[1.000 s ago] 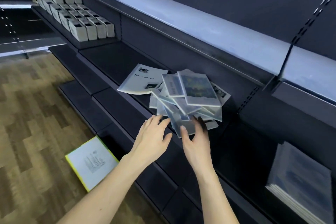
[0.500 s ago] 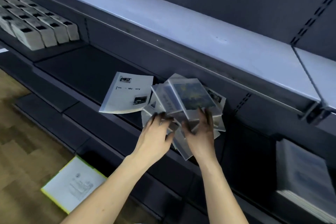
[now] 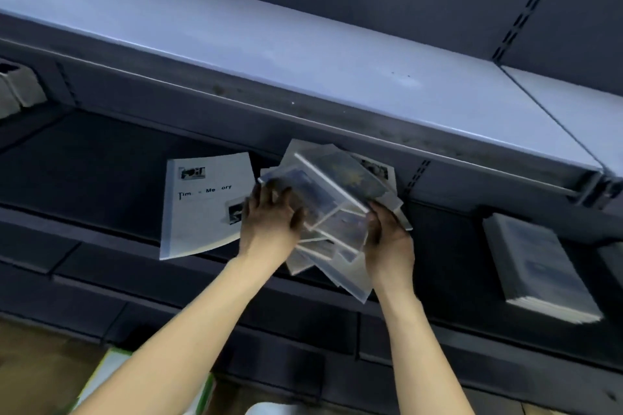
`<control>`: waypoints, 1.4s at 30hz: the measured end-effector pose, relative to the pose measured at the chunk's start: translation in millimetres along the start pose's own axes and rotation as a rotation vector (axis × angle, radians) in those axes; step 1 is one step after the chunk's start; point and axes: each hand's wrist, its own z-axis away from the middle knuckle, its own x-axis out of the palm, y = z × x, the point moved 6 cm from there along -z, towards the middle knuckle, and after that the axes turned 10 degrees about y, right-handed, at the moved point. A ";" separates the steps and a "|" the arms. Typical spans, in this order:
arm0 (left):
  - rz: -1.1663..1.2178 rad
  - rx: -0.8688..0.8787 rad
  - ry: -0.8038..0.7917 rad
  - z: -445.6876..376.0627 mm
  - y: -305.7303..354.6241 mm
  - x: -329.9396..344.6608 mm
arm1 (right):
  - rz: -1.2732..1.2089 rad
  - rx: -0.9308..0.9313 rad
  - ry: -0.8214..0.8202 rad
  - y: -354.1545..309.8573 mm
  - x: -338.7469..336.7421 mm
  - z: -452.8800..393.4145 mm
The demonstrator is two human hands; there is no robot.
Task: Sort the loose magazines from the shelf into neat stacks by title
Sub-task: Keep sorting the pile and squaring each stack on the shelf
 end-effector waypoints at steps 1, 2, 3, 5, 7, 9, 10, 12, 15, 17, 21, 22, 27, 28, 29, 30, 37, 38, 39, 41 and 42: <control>-0.021 -0.038 -0.017 -8.7 -5.4 1.3 | -0.019 0.007 0.052 -1.6 -8.4 0.9; -0.037 -0.071 -0.021 -16.0 -10.1 0.6 | -0.039 0.007 0.091 -4.8 -15.7 1.5; -0.041 -0.078 -0.027 -23.8 -12.1 1.4 | -0.048 0.021 0.119 -6.0 -21.9 2.6; -0.026 -0.059 -0.031 -36.1 -12.9 3.3 | -0.040 0.076 0.141 -4.9 -29.2 4.7; 0.027 -0.060 -0.019 -40.7 -11.8 3.5 | -0.019 0.107 0.131 -4.8 -31.4 10.8; 0.044 -0.070 -0.003 -40.2 -11.0 1.5 | 0.009 0.074 0.124 -8.7 -29.3 20.6; 0.031 -0.078 -0.002 -38.2 -11.1 -0.9 | 0.015 0.069 0.123 -11.9 -27.6 25.9; 0.007 -0.102 -0.021 -30.6 -12.0 -3.2 | -0.004 0.118 0.133 -14.8 -22.5 34.3; 0.004 -0.145 -0.032 -9.1 -11.2 -5.3 | 0.004 0.102 0.133 -24.6 -11.7 39.0; 0.087 -0.160 -0.035 8.4 -6.4 -4.9 | 0.021 0.020 0.129 -33.9 -6.7 38.1; 0.252 -0.266 -0.163 30.0 -8.4 11.3 | 0.075 -0.069 -0.044 -34.0 12.0 34.0; 0.261 -0.267 -0.184 31.5 -10.9 15.9 | 0.052 -0.047 -0.057 -30.5 13.4 32.2; 0.439 -0.258 -0.114 25.6 -12.2 11.0 | 0.063 0.210 -0.035 23.3 5.8 8.4; 0.464 -0.279 -0.108 23.6 -12.9 11.1 | 0.036 0.238 -0.054 30.5 5.6 5.9; 0.483 -0.292 -0.098 21.7 -12.1 9.7 | 0.025 0.240 -0.043 35.0 4.6 5.2; 0.491 -0.299 -0.088 19.9 -10.5 9.0 | 0.039 0.228 -0.016 33.8 1.9 5.6; 0.410 -0.387 -0.102 32.8 3.2 8.0 | 0.023 0.270 -0.026 17.1 -0.5 18.2; 0.397 -0.397 -0.102 33.7 4.4 7.7 | -0.010 0.293 -0.056 18.9 3.1 21.0; 0.379 -0.404 -0.108 34.3 5.9 6.4 | -0.025 0.283 -0.078 22.4 6.2 23.0; 0.361 -0.417 -0.120 34.4 6.8 7.2 | -0.015 0.220 -0.128 17.0 5.9 23.5; 0.368 -0.416 -0.123 34.8 6.4 8.6 | -0.024 0.242 -0.160 11.1 3.0 24.8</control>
